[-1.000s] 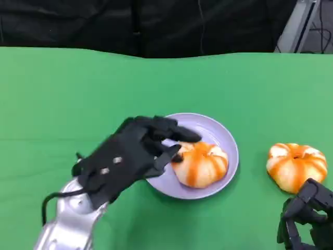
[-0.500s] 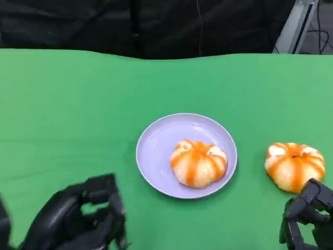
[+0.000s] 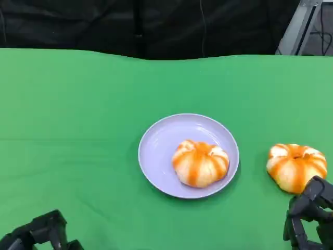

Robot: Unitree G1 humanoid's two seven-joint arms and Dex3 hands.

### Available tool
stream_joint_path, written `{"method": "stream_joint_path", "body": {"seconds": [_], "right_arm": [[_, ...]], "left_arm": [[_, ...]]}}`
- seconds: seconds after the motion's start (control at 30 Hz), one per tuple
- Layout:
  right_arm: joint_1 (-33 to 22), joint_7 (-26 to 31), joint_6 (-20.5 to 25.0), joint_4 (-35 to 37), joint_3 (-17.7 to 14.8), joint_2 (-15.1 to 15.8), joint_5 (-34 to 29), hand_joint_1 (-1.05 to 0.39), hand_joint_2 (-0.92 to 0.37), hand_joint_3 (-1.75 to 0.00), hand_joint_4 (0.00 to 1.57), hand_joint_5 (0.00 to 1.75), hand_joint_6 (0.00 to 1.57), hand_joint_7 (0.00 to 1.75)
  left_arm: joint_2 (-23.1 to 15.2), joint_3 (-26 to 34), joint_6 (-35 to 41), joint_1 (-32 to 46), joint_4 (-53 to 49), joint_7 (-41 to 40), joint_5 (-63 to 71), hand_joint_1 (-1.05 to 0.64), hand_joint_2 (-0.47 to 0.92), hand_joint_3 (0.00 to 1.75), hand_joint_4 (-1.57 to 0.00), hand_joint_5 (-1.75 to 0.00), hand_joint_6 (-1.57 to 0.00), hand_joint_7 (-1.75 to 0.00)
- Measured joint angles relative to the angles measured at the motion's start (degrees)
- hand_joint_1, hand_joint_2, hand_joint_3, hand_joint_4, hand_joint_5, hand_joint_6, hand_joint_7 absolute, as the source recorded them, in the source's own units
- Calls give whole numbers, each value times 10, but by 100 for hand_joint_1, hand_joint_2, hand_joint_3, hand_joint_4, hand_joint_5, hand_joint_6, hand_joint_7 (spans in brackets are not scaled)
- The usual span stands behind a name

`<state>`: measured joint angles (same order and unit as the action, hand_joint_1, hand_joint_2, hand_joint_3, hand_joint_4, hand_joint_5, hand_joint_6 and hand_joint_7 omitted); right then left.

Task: Grasp the bread from the table and place it into the plate.

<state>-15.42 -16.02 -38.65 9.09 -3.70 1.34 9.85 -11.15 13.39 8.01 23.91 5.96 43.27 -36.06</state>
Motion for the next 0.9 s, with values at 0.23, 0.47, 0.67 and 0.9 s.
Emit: {"method": "stream_joint_path", "body": {"seconds": [0.23,0.47,0.67,0.9], "right_arm": [[0,1,0,5,0,0,0,-14,-50,-128,88,175,78,164],[0,1,0,5,2,-1,0,-14,-50,-129,88,175,78,164],[1,5,2,5,3,-2,-2,-13,-48,-132,88,175,79,163],[3,6,2,6,3,-2,-5,-14,-48,-133,88,175,78,163]], "left_arm": [[-1,5,-7,-18,-15,0,6,-21,70,84,-84,-175,-83,-151],[-1,6,-15,-24,-26,0,6,-19,67,90,-84,-175,-82,-152],[-1,8,-15,-29,-26,-3,6,-18,58,106,-85,-175,-82,-152],[3,10,-17,-34,-28,-7,5,-16,60,103,-84,-175,-80,-153]]}}
